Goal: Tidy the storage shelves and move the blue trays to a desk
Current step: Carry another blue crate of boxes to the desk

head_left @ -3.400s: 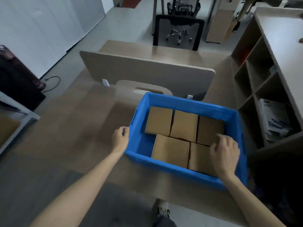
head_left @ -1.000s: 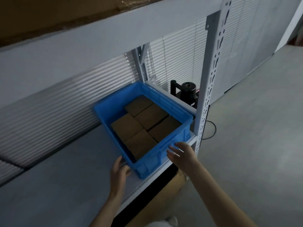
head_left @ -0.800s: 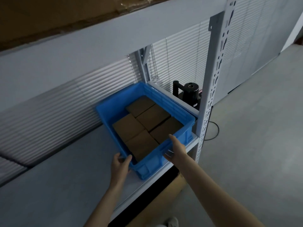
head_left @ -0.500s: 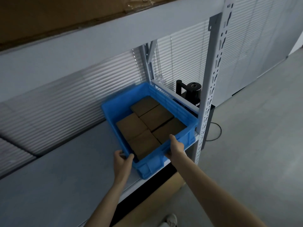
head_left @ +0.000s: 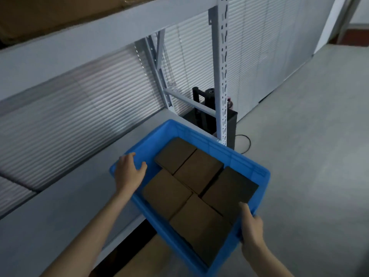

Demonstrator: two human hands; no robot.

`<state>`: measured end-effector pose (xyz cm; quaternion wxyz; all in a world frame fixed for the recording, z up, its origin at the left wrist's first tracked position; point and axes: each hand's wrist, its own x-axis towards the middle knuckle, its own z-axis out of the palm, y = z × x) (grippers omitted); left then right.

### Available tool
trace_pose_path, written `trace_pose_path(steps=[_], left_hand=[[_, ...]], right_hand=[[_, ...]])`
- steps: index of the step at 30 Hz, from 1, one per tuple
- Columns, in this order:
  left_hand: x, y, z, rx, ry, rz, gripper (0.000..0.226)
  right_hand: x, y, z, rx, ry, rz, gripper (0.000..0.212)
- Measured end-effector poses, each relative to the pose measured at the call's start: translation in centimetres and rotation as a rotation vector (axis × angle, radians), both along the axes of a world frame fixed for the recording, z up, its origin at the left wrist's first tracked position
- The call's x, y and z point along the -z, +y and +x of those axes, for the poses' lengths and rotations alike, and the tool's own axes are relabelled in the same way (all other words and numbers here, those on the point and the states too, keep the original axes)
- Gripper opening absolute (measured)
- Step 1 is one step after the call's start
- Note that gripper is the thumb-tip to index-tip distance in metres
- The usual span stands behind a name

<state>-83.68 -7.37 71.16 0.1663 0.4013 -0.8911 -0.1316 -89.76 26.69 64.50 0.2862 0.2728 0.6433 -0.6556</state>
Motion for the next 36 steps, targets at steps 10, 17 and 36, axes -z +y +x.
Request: trace_pose_path(steps=[10,17,36], left_hand=[[1.7,-4.0,-4.5,0.343,-0.414,0.349,0.052],[5.5,4.8,-3.5,0.369,-0.352,0.785,0.051],[7.4,55.5,7.9,0.716,-0.318,1.019,0.055]], right_hand=[[1.3,9.2,5.6,0.159,-0.034,0.199,0.029],[-1.1,18.0,12.7,0.263,-0.018,0.321,0.024],[-3.9,64.2,36.6,0.554,0.023,0.545,0.028]])
